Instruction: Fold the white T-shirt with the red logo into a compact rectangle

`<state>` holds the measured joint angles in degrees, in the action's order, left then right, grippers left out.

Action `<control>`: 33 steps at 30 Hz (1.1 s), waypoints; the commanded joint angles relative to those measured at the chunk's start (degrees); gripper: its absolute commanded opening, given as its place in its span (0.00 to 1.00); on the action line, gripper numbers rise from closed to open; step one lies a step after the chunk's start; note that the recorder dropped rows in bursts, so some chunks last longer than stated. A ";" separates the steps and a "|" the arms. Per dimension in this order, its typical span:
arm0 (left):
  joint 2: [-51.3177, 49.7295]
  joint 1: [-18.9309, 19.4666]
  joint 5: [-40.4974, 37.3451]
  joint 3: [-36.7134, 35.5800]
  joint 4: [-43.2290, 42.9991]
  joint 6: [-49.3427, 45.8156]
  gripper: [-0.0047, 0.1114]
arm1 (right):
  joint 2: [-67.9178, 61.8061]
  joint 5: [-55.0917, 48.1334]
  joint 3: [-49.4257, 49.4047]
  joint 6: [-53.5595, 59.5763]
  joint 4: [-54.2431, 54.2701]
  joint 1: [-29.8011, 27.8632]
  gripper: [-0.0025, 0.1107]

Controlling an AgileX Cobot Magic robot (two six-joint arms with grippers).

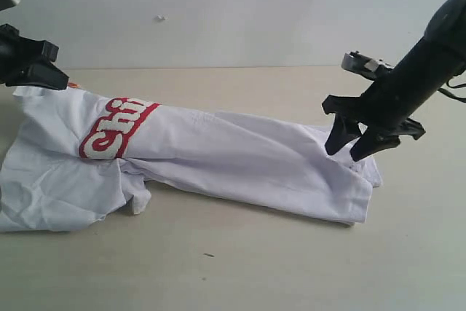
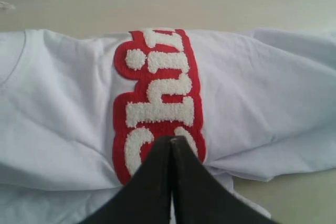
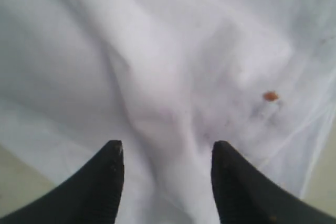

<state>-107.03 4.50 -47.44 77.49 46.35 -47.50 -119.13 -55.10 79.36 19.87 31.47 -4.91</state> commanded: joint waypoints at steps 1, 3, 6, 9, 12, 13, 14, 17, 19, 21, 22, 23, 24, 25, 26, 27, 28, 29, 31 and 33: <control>0.50 0.20 0.12 -0.37 0.64 -0.21 0.04 | -1.04 -9.30 0.42 5.79 5.16 0.80 0.32; 0.50 0.20 -0.43 -0.37 0.64 -0.21 0.04 | -1.08 -9.29 0.42 5.79 2.76 0.95 0.27; 0.50 0.20 -1.62 -0.37 0.64 -0.21 0.04 | -0.96 -9.39 0.42 5.27 -0.65 0.95 0.33; 0.50 0.20 -1.76 -0.37 0.64 -0.21 0.04 | 0.65 -7.72 0.42 2.79 -3.64 0.80 0.51; 0.50 0.20 -1.53 -0.37 0.64 -0.21 0.04 | 2.90 -3.78 0.42 -4.81 -11.27 0.58 0.62; 0.50 0.20 -1.36 -0.37 0.64 -0.21 0.04 | 3.44 -2.70 0.42 -8.36 -14.44 0.42 0.61; 0.50 0.20 -1.12 -0.37 0.64 -0.21 0.04 | 3.58 -1.84 0.42 -10.73 -15.97 0.14 0.59; 0.50 0.20 -1.12 -0.37 0.64 -0.21 0.04 | 3.34 0.04 0.42 -10.64 -13.36 -1.53 0.56; 0.50 0.20 -1.12 -0.37 0.64 -0.21 0.04 | 2.58 0.80 0.42 -6.77 -7.25 -2.48 0.56; 0.50 0.20 -1.12 -0.37 0.64 -0.21 0.04 | 1.49 0.56 0.42 -2.25 -1.10 -2.88 0.56; 0.50 0.20 -1.12 -0.37 0.64 -0.21 0.04 | 0.80 0.45 0.42 -0.29 1.49 -3.10 0.56; 0.50 0.20 -1.12 -0.37 0.64 -0.21 0.04 | -0.07 0.45 0.42 0.99 3.28 -3.10 0.56; 0.50 0.20 -1.22 -0.37 0.64 -0.21 0.04 | -0.64 0.45 0.42 1.38 3.90 -3.10 0.56; 0.50 0.20 -1.22 -0.37 0.64 -0.21 0.04 | -1.68 0.45 0.42 1.51 4.19 -3.10 0.56; 0.50 0.20 -1.22 -0.37 0.64 -0.21 0.04 | -2.46 0.69 0.42 1.51 3.69 -3.10 0.56; 0.50 0.20 -1.22 -0.37 0.64 -0.21 0.04 | -3.10 1.09 0.42 1.51 3.43 -3.10 0.56; 0.50 0.20 -1.22 -0.37 0.64 -0.21 0.04 | -3.74 1.53 0.42 1.51 3.43 -3.10 0.56; 0.50 0.20 -1.22 -0.37 0.64 -0.21 0.04 | -4.25 1.75 0.52 1.51 3.43 -3.10 0.56; 0.50 0.20 -1.10 -0.37 0.64 -0.21 0.04 | -4.86 1.61 1.08 1.51 3.55 -3.10 0.56; 0.50 0.20 -0.74 -0.37 0.64 -0.21 0.04 | -4.85 0.38 2.29 1.51 3.55 -3.10 0.56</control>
<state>-107.03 4.50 -48.94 77.49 46.35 -47.50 -123.94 -54.25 79.95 20.46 34.63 -7.77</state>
